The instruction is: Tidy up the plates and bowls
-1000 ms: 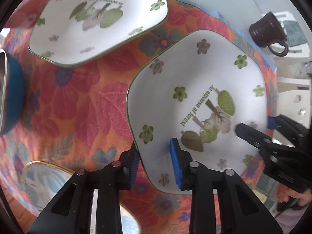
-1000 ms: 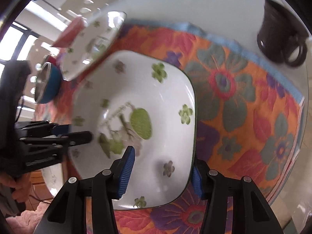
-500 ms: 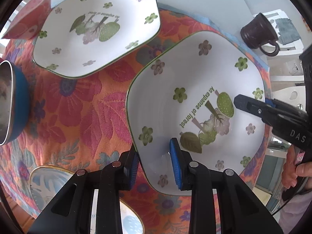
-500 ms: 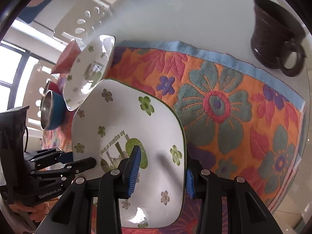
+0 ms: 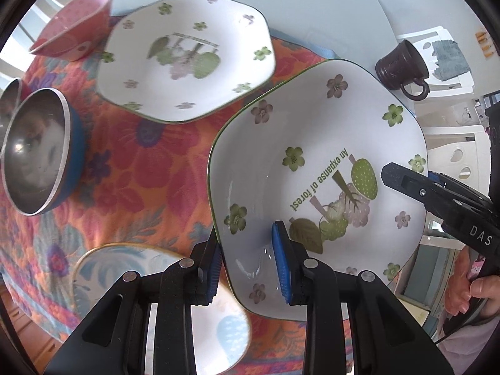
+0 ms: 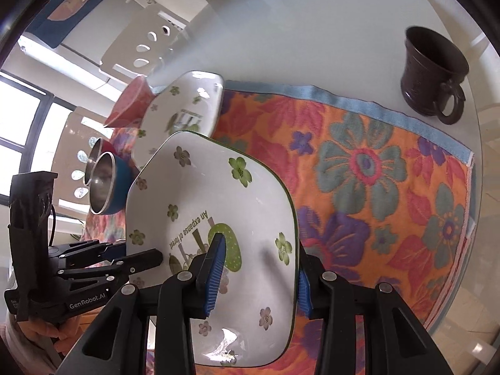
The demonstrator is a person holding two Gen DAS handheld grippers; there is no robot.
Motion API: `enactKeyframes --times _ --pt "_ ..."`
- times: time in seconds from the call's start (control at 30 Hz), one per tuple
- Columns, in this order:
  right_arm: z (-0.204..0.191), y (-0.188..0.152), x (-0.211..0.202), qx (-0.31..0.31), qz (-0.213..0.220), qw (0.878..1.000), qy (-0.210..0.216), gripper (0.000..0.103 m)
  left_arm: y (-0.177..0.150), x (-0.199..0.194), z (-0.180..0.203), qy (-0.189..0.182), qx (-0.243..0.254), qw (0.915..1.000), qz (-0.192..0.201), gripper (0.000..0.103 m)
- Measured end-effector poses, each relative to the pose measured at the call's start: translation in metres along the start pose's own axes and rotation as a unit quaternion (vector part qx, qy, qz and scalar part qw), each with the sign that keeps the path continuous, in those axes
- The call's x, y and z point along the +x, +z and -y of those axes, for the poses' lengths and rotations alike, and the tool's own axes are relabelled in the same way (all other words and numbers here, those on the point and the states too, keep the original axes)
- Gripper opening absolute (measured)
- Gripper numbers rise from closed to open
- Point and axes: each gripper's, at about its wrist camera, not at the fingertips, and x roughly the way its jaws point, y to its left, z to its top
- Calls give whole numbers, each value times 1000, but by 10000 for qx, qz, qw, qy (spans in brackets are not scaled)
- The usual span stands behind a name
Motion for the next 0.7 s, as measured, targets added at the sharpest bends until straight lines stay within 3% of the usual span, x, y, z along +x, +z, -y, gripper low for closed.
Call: enactKeyframes --times 0.43,0.7 --pt "-93 -18 5 -143 64 9999 30 40 -39 -58 -85 -60 -153 9996 209 27" --pt "-143 -38 30 -125 -88 9999 56 40 -73 -54 -132 19 -154 9998 153 27"
